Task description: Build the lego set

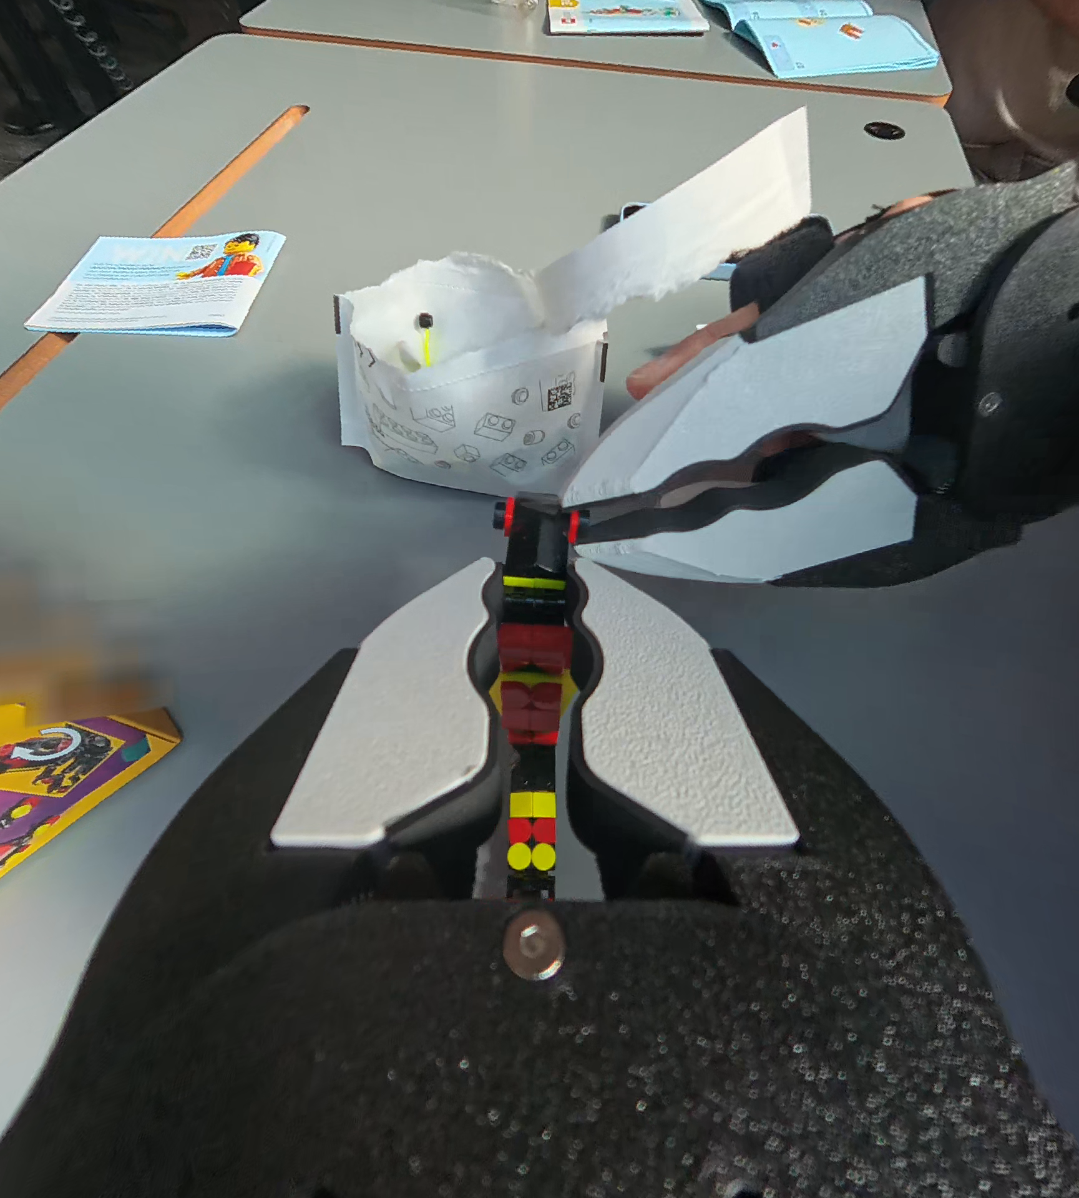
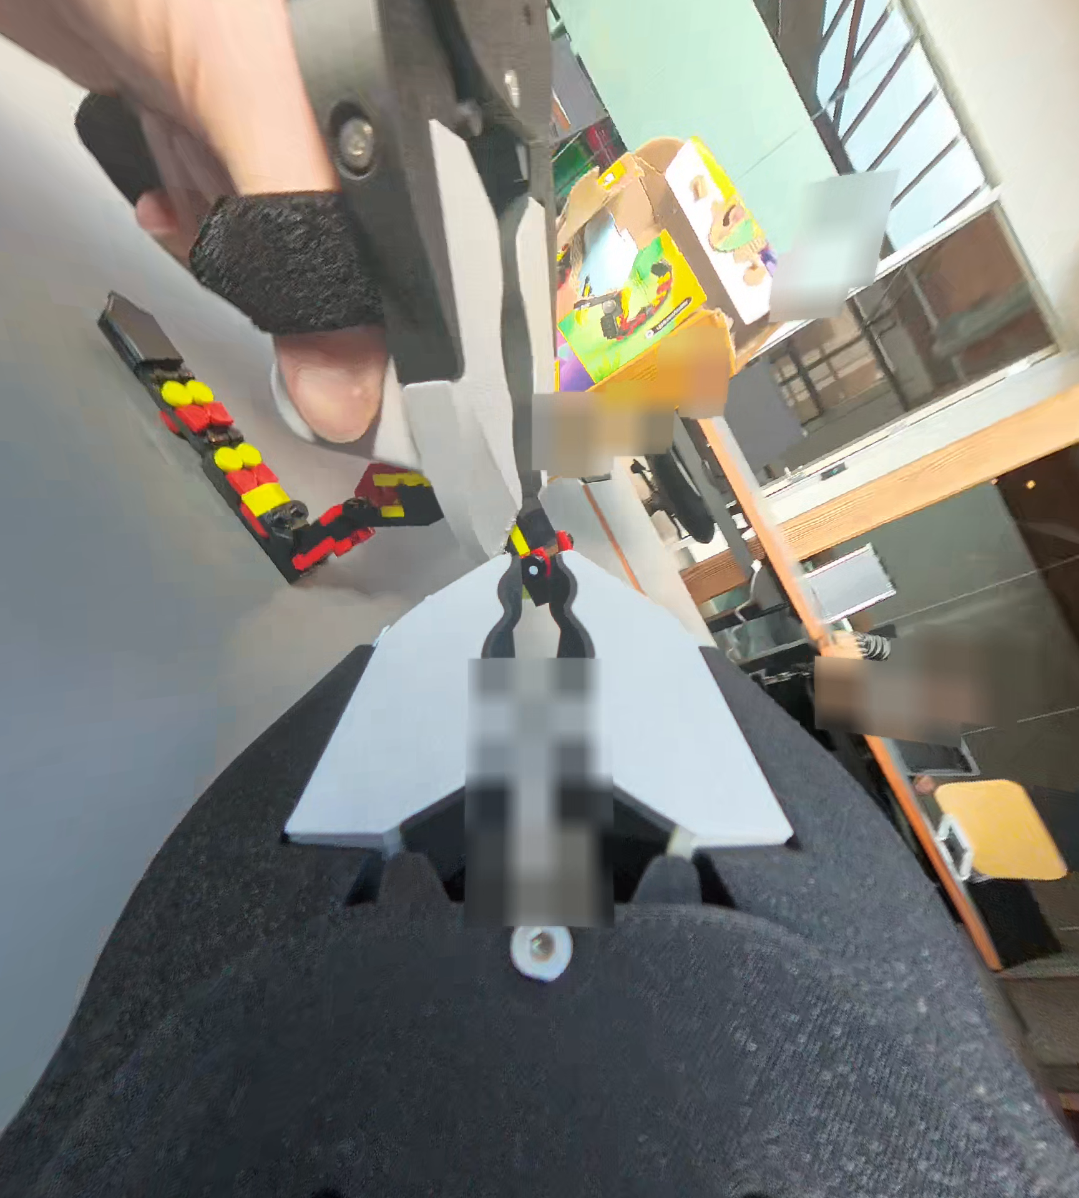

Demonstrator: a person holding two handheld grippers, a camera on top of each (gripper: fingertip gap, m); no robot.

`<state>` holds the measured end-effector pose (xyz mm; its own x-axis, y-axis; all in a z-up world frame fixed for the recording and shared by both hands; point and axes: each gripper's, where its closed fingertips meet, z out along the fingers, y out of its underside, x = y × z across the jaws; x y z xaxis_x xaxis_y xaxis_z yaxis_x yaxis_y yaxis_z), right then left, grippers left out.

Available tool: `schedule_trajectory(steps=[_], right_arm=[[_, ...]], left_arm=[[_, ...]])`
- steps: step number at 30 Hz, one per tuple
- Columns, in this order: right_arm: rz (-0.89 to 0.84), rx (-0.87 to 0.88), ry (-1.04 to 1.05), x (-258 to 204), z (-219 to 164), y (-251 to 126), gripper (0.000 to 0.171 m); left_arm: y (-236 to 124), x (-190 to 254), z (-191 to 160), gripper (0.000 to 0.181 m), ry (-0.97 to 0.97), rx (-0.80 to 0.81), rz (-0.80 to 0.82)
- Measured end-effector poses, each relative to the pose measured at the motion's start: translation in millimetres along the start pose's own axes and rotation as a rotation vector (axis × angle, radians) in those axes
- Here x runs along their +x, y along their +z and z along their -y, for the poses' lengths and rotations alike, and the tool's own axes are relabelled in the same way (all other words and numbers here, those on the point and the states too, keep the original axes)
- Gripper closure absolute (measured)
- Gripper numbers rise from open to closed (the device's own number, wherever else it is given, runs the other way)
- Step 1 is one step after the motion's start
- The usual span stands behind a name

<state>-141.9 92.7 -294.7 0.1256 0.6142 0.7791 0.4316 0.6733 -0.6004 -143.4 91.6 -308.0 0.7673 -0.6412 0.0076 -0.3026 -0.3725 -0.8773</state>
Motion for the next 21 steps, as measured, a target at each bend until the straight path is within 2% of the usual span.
schedule_trajectory(steps=[11, 17, 21], right_arm=[[0.13, -0.006, 0.562, 3.7, -5.3, 1.0, 0.163], [0.086, -0.049, 0.609, 7.3, -4.5, 2.2, 0.163], [0.121, -0.037, 0.726, 8.5, -3.6, 3.4, 0.164]], left_arm=[[6.3, -3.4, 4.2, 0.164, -0.018, 0.055, 0.056], [4.3, -6.5, 7.9, 0.165, -0.003, 0.095, 0.16], [3.2, -8.4, 9.3, 0.165, 0.003, 0.113, 0.198]])
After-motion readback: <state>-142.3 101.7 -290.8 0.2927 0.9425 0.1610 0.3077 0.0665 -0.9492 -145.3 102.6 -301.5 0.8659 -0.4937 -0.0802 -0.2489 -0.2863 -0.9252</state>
